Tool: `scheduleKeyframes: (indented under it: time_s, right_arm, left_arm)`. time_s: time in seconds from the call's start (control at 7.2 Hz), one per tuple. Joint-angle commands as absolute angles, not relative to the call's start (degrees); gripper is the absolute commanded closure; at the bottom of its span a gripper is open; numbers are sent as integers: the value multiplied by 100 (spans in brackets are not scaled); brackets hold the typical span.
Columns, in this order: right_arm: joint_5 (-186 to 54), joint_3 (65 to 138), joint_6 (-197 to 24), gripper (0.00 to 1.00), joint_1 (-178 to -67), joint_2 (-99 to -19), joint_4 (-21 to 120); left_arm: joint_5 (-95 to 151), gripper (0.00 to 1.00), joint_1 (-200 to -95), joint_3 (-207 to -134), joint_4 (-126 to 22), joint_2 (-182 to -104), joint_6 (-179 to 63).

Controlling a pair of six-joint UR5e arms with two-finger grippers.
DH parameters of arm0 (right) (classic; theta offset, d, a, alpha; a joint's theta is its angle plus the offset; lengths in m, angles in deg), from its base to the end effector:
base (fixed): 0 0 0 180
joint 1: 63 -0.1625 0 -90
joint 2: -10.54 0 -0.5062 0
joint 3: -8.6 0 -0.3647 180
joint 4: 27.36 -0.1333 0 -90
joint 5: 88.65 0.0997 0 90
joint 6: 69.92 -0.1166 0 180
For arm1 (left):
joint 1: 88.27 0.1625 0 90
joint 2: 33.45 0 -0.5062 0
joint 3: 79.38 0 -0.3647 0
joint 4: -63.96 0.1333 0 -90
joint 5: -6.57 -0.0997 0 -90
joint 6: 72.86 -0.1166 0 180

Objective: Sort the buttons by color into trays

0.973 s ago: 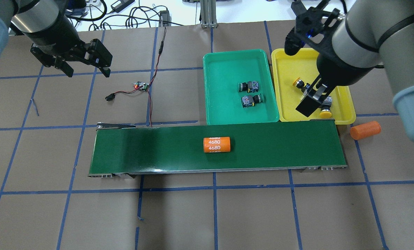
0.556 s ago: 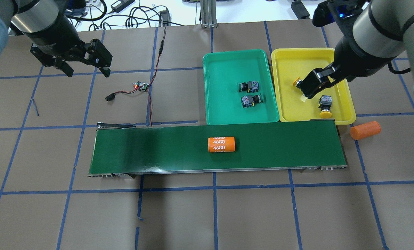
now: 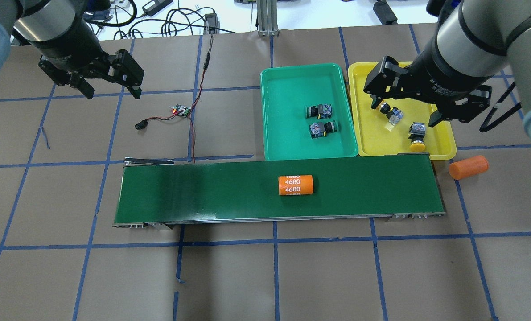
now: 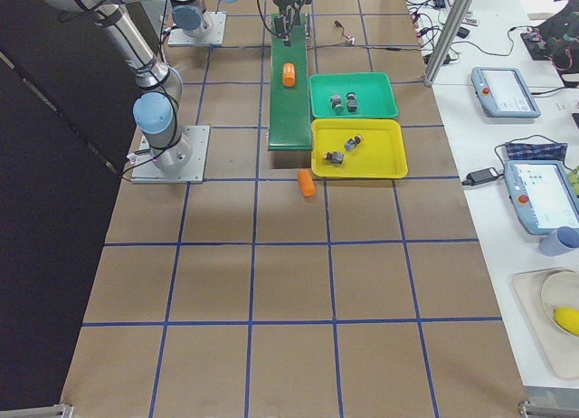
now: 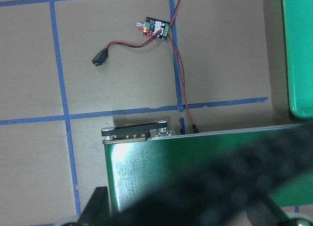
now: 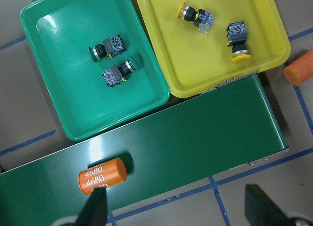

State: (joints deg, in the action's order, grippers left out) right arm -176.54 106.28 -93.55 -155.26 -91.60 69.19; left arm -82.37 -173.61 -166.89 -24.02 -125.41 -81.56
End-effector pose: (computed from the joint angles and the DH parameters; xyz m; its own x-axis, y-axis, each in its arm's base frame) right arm 0.1524 -0.3715 0.5904 -0.9301 0.3506 -0.1097 0.3647 0.9172 -0.1605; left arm -0.0955 -0.4962 0.5597 -0.9974 0.0711 0.0115 0.0705 0.9964 -0.0468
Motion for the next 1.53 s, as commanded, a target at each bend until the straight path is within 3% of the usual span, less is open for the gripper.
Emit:
scheduleKeyframes:
  time_s: [0.0, 0.28, 1.39]
  right_arm:
    - [-17645, 10145, -9312, 0, -15572, -8705, 6889]
    - [-17724, 9816, -8787, 0, -15835, -8508, 6563]
    - [-17707, 9860, -8187, 0, -15792, -8499, 6590]
  left_arm:
    - [-8237, 0, -17361, -16683, -2402, -12547, -8156]
    - [-8237, 0, -17361, -16683, -2402, -12547, -8156]
    - [-8237, 0, -17361, -16701, -2402, -12547, -8156]
